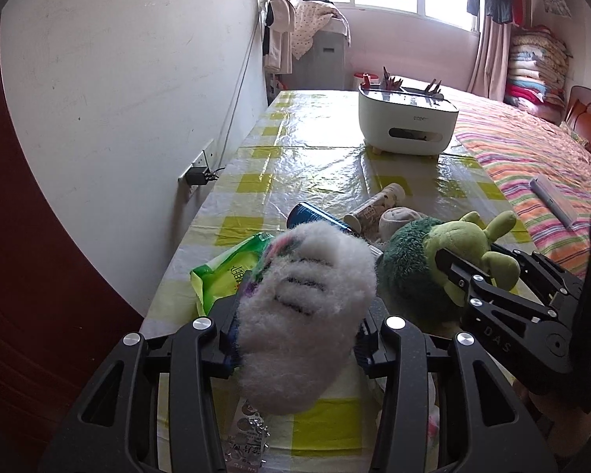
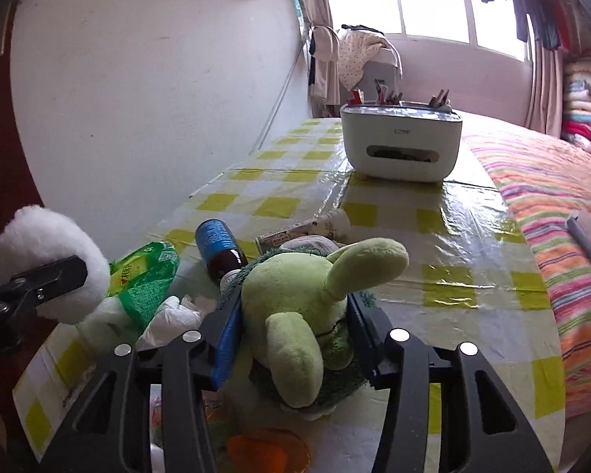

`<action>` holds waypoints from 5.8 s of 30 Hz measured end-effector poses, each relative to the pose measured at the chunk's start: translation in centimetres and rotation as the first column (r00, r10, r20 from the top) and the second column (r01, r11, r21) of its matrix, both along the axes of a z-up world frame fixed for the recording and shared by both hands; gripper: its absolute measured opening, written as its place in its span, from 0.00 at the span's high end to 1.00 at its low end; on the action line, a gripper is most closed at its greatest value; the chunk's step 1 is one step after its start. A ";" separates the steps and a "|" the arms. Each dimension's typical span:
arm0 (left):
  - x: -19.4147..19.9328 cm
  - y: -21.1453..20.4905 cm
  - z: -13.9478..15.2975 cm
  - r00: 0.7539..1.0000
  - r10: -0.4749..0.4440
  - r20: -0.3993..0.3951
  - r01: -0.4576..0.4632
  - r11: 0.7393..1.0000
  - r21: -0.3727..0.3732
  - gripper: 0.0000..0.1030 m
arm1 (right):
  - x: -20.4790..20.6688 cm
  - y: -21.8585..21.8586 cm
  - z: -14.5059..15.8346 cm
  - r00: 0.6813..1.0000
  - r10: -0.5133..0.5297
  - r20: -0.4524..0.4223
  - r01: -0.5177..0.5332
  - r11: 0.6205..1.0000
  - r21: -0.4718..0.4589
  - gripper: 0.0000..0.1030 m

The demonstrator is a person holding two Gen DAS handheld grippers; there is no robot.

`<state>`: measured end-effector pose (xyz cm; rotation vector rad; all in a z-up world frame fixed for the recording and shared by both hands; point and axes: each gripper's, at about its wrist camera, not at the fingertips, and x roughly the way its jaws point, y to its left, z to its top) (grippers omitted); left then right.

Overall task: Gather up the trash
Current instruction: 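Carry white plush toy with left tool while right tool carries green toy to bin, then open right tool over cream bin while left tool releases white plush toy inside, then move both open tools back over the table toward the plastic bags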

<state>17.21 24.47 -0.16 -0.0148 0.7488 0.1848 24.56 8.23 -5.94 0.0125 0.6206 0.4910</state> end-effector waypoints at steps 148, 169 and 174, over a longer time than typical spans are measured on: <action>-10.1 -38.1 -0.3 0.675 -0.736 0.050 0.738 0.671 -0.074 0.19 | -23.3 -38.5 4.5 0.616 -0.786 0.057 0.753 0.609 0.249 0.27; -6.0 -26.0 2.9 0.914 -0.405 0.021 0.405 0.910 -0.083 0.12 | -19.4 -32.0 3.7 0.765 -0.644 0.021 0.627 0.752 0.202 0.27; -4.6 -20.8 3.0 0.957 -0.291 0.011 0.290 0.950 -0.116 0.12 | -17.8 -28.2 3.4 0.819 -0.573 0.020 0.561 0.809 0.175 0.27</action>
